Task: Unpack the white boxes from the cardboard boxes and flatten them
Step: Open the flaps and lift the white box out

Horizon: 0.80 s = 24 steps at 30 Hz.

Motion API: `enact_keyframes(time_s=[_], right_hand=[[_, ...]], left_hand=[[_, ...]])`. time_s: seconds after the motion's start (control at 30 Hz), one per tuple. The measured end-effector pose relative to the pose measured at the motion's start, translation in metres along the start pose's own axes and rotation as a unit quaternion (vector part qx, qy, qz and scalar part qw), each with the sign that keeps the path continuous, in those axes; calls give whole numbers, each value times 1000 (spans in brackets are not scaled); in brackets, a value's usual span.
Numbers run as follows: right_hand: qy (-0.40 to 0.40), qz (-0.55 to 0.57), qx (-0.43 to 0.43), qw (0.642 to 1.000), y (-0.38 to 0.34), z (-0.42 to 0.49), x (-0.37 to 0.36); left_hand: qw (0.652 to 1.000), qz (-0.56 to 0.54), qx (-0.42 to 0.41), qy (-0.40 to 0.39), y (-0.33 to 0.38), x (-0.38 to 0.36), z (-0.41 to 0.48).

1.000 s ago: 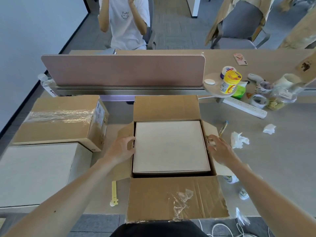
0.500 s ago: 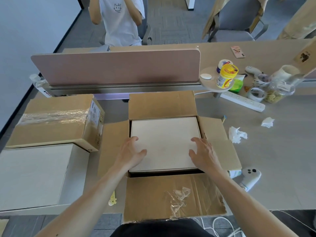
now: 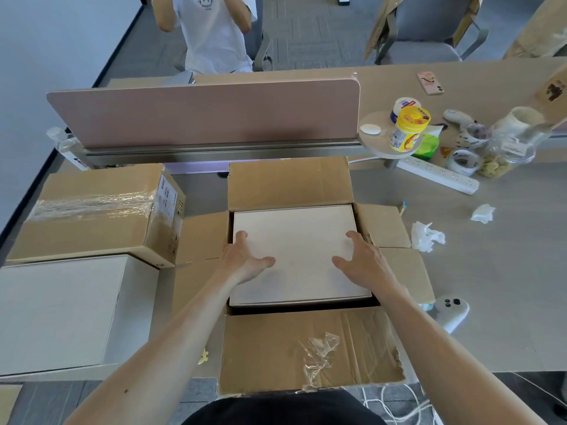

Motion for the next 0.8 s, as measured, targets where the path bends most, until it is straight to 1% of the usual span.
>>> enact_keyframes(time_s=[0.1,0.2,0.43,0.63,0.7,0.8], right_hand=[[-36,12,-10,999,2,6,-9],[-43,37,-12,998,4,8,-14],[-12,78,16,997,11,5,-6],[25,103,11,994,11,3,7],[35,110,9,993,11,3,14],[43,94,13,995,7,1,24]], left_hand=[[1000,-2,-9,11,-3,-2,0],[1000,-8,-15,14,-8,-7,-1],[999,-14,-40,11,-12,-1,-1],[994,-82,-68,19,0,14,-11],[995,-71,-72,28,6,19,-11],[996,-15,-72,40,13,27,-7]])
Point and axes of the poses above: each hand's wrist, its own z-axis towards the middle knuckle, its own x-axis out of the back of the hand, y = z × x, the point moved 5 cm from there along z, towards the middle knuckle
